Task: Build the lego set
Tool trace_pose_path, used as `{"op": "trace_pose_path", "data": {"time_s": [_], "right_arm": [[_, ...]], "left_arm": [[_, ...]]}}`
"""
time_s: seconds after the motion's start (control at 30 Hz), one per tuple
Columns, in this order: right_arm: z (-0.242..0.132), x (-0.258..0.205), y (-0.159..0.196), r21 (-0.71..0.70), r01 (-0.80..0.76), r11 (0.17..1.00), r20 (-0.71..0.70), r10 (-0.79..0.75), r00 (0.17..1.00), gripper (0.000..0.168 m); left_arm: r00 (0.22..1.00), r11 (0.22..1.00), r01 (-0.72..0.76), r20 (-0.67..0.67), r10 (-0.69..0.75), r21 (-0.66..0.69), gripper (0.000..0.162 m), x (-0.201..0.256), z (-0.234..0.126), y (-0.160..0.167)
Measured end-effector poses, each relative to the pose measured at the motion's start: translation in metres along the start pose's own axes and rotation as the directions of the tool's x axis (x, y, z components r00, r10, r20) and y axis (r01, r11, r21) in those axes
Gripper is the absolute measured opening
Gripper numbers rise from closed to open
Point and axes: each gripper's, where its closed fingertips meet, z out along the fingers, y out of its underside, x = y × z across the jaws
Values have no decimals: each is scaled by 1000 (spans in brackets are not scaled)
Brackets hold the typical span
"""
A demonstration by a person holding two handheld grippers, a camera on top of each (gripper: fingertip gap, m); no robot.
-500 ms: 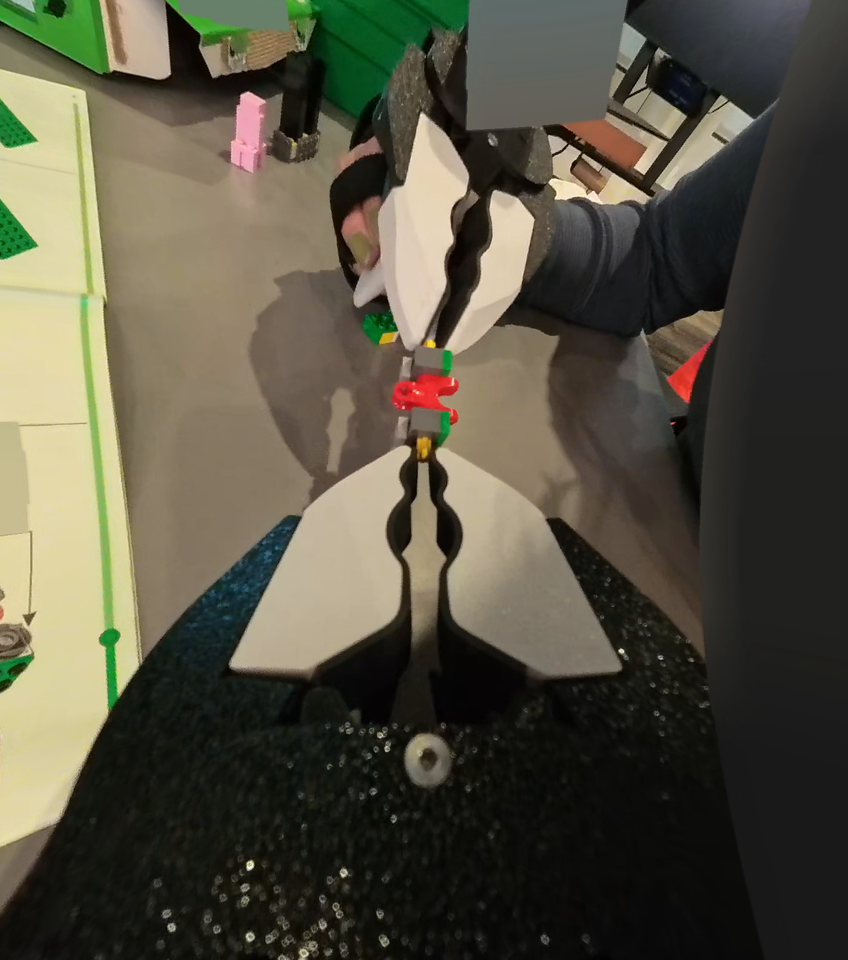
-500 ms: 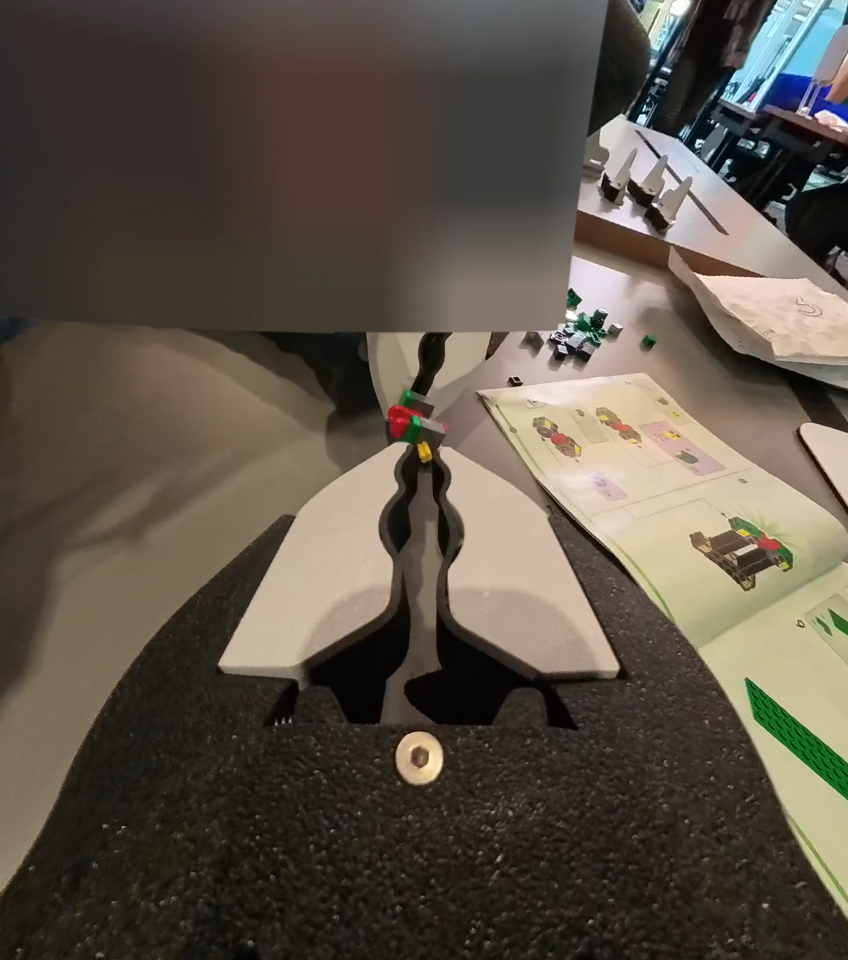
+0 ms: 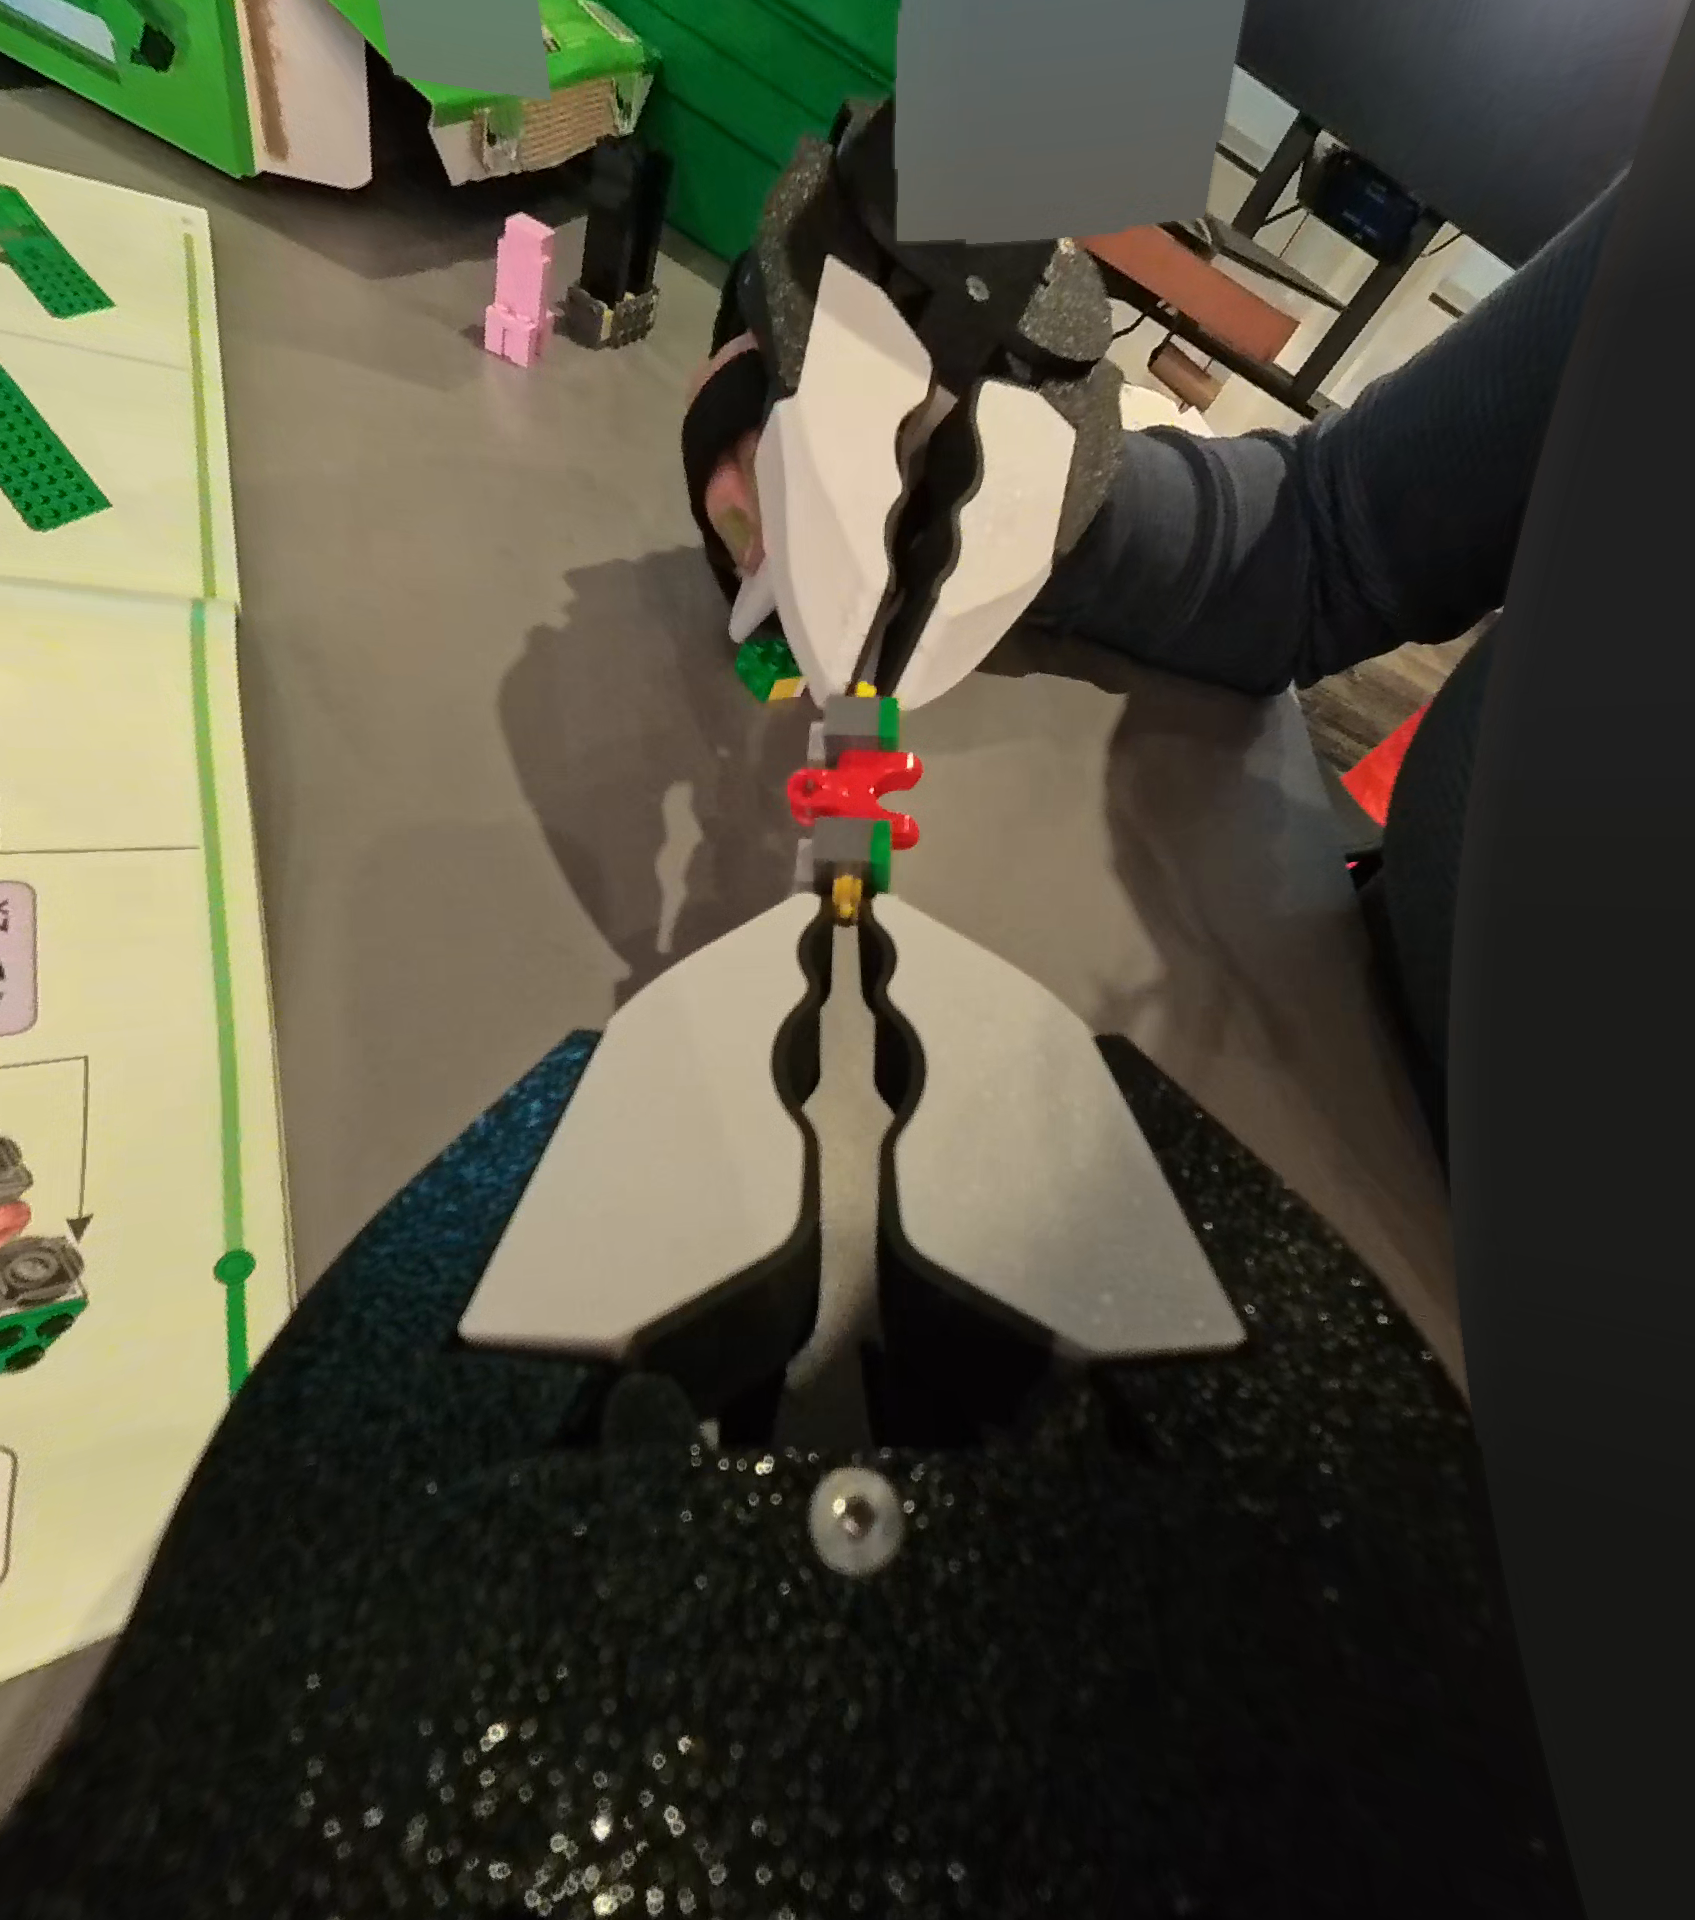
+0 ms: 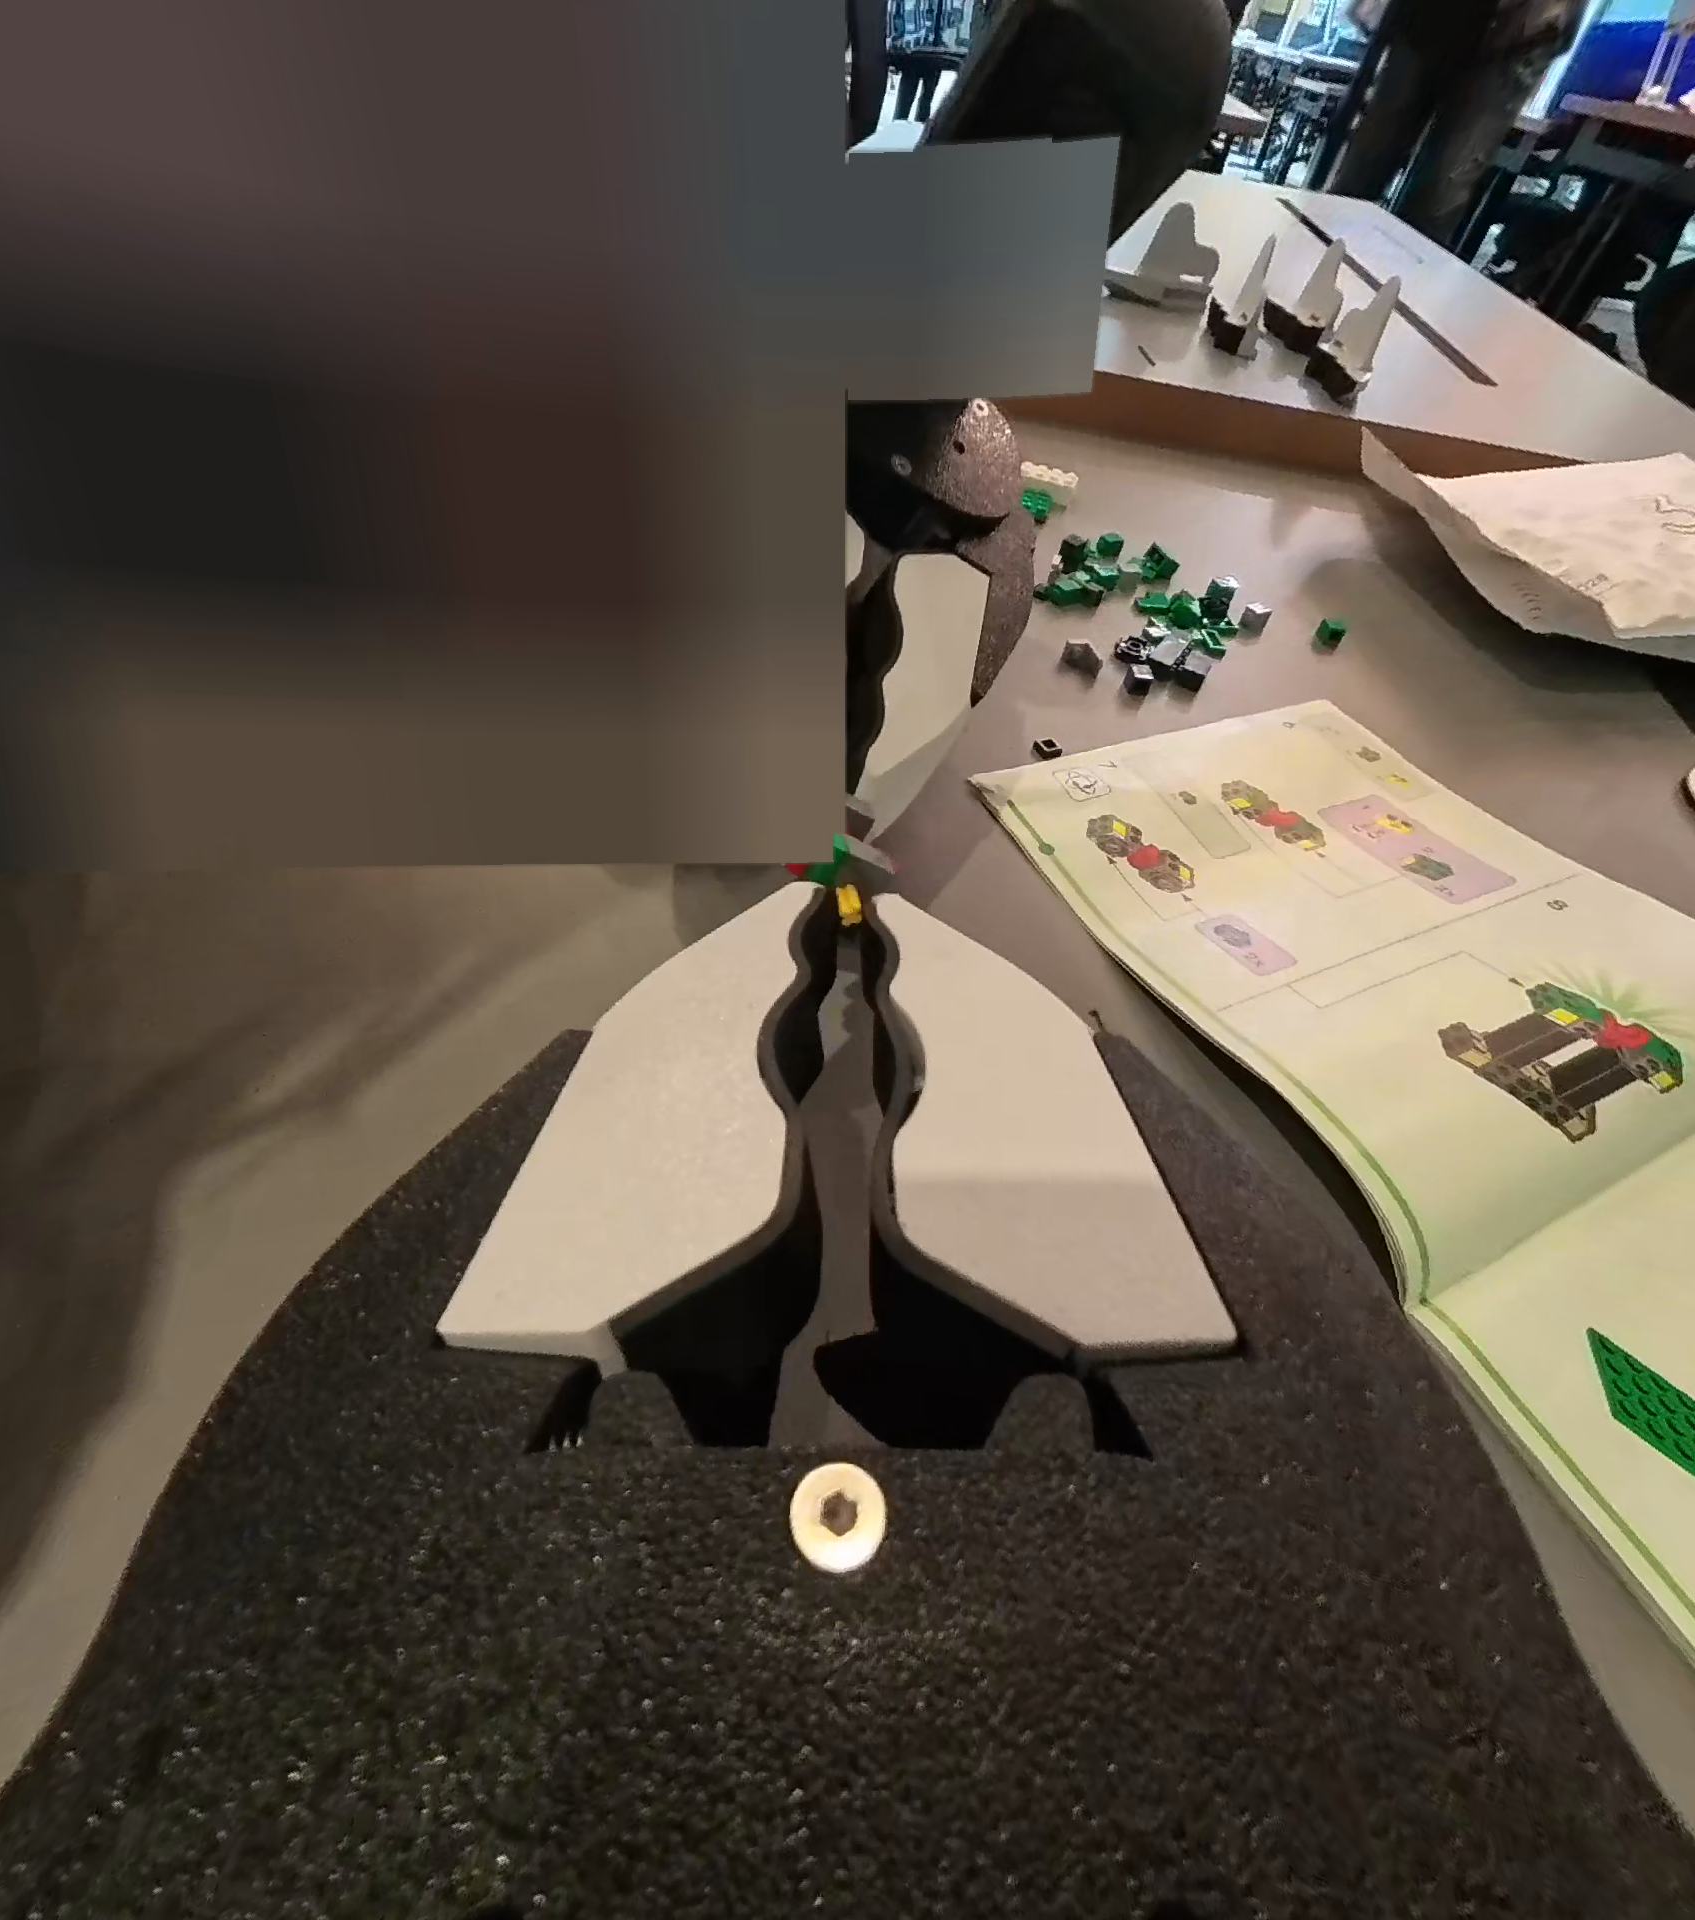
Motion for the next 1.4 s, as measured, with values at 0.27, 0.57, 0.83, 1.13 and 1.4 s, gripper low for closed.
{"op": "trace_pose_path", "data": {"time_s": [0.27,0.57,0.83,1.13,1.4], "right_arm": [[1,5,-5,21,-109,994,-3,109,994,3],[1,5,-9,43,-133,990,2,133,991,3],[2,6,-11,53,-149,987,-4,150,989,3],[0,15,-18,112,-296,949,6,297,955,3],[0,22,-18,141,-384,913,2,387,922,3]], "left_arm": [[1000,1000,16,12,-16,12,4,-3,-1,-1],[1000,999,8,1,-8,43,4,0,-4,-5],[1000,998,19,-9,-19,63,3,0,-5,-7],[998,990,-43,56,36,135,10,-3,-9,-17],[937,955,-274,256,239,111,20,-12,-11,-22]]}}
